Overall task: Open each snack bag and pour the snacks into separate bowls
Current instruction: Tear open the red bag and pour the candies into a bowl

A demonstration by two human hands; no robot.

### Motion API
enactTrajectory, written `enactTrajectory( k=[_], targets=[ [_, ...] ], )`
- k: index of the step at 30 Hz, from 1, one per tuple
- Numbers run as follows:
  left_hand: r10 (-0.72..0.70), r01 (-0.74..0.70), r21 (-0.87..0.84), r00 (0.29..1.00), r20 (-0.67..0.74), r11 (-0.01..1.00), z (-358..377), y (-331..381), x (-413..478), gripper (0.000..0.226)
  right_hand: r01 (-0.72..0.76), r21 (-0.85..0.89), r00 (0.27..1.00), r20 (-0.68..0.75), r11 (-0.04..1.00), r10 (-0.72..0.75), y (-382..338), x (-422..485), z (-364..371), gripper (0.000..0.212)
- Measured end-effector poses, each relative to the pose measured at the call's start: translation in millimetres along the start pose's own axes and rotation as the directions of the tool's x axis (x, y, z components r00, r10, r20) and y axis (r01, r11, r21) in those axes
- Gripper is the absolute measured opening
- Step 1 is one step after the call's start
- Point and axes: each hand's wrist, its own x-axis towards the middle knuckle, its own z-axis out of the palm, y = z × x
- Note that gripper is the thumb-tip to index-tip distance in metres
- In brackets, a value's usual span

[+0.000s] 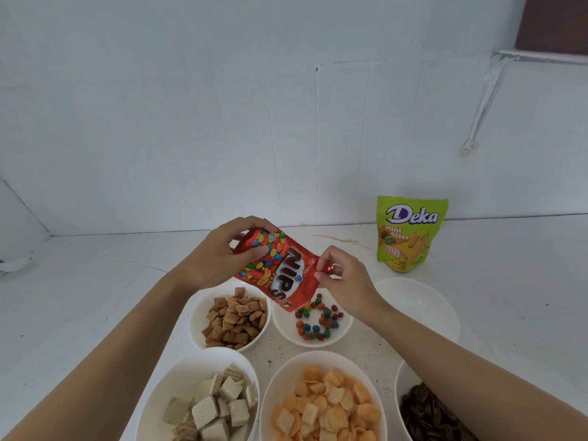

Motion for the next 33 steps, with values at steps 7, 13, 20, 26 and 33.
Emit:
enactTrajectory(
  k=[7,13,20,26,33],
  targets=[
    [-0.008,0.008,-0.003,1.0,-0.006,1.0,-1.5,-3.2,0.3,0.026,-0.001,0.035,0.999,-0.034,0.999,0.002,-0.7,-0.9,2.0,0.029],
    [-0.028,0.028,-0.003,1.0,-0.006,1.0,-1.0,-3.0,-0.2,0.027,0.007,0.067,0.995,-0.101,0.998,-0.001,-0.7,-3.3,1.7,0.026],
    [-0.017,0.017,-0.007,1.0,-0.003,1.0,1.3,-2.4,-0.6,0.027,-0.013,0.072,0.997,-0.079,0.997,0.018,-0.6,-4.5,-1.9,0.025],
    [-0.002,0.002,0.004,1.0,-0.001,1.0,4.5,-0.5,-0.9,0.028,-0.024,0.069,0.997,-0.067,0.997,0.028,-0.7,-6.6,-4.0,0.026],
    [0.016,-0.016,0.022,1.0,-0.002,1.0,4.2,2.7,0.9,0.029,-0.002,0.023,0.995,-0.104,1.0,0.005,1.9,-5.6,-2.2,0.03]
  ],
)
